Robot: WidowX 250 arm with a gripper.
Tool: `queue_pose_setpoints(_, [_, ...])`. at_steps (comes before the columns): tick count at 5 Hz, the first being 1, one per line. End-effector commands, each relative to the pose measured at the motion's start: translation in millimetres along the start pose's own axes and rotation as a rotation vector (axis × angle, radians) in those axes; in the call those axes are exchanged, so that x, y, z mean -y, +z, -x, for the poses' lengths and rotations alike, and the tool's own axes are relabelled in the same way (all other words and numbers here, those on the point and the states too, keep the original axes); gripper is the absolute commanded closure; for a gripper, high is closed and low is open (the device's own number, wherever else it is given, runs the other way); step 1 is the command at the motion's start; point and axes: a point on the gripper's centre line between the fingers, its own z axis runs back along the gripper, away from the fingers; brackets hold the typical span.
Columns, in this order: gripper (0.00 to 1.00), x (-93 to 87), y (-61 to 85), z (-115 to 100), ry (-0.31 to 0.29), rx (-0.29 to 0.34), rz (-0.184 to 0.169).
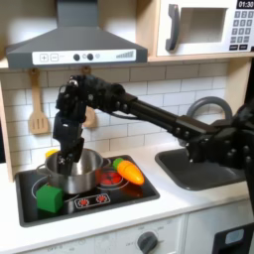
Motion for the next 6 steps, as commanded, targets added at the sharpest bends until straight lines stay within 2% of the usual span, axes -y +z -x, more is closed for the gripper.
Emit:
queue_pose_setpoints(1, [0.0, -1.5, -1.0, 2, 0.005, -0.025, -0.007])
queue_pose_setpoints(5, [0.0, 1.8, -9.6, 4, -0.028, -0.06, -0.018])
queue_pose_setpoints(6, [0.0, 0.2, -18.4, 7, -0.032, -0.111, -0.041])
